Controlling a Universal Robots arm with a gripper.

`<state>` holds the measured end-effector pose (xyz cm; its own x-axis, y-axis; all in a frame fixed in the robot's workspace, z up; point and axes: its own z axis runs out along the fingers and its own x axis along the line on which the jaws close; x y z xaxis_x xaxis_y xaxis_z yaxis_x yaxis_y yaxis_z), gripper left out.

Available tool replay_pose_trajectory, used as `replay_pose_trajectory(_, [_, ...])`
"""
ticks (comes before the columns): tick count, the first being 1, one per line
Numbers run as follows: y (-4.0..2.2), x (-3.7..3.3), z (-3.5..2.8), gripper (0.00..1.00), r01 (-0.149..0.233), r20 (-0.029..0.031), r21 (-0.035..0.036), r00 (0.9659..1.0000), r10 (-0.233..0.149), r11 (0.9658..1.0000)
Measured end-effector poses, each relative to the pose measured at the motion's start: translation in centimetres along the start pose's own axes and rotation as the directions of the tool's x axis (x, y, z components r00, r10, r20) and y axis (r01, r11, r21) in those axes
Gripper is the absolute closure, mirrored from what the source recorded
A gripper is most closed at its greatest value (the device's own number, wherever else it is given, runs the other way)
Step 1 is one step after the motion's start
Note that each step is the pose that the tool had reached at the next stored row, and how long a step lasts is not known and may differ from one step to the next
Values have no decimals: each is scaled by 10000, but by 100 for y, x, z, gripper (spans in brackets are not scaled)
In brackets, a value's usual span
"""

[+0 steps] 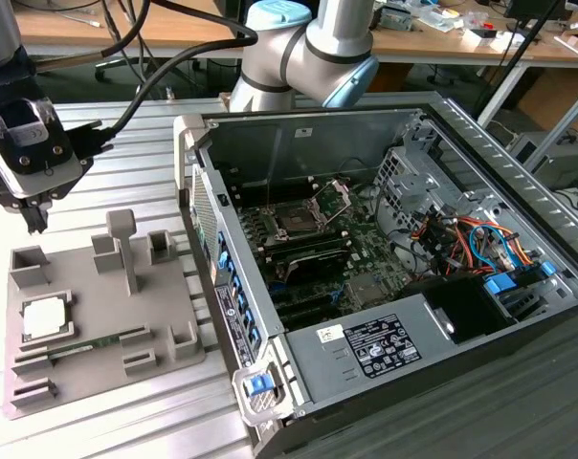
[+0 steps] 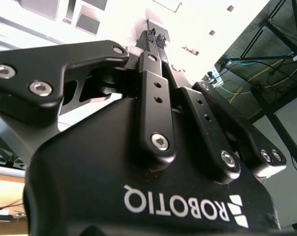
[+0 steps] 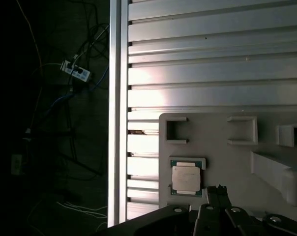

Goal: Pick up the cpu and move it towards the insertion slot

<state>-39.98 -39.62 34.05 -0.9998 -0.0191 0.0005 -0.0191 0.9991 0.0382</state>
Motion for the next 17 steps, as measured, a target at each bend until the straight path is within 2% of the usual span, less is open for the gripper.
replay_pose_trajectory(17, [-2, 0, 45, 89, 0, 0, 0, 10000, 0, 10000])
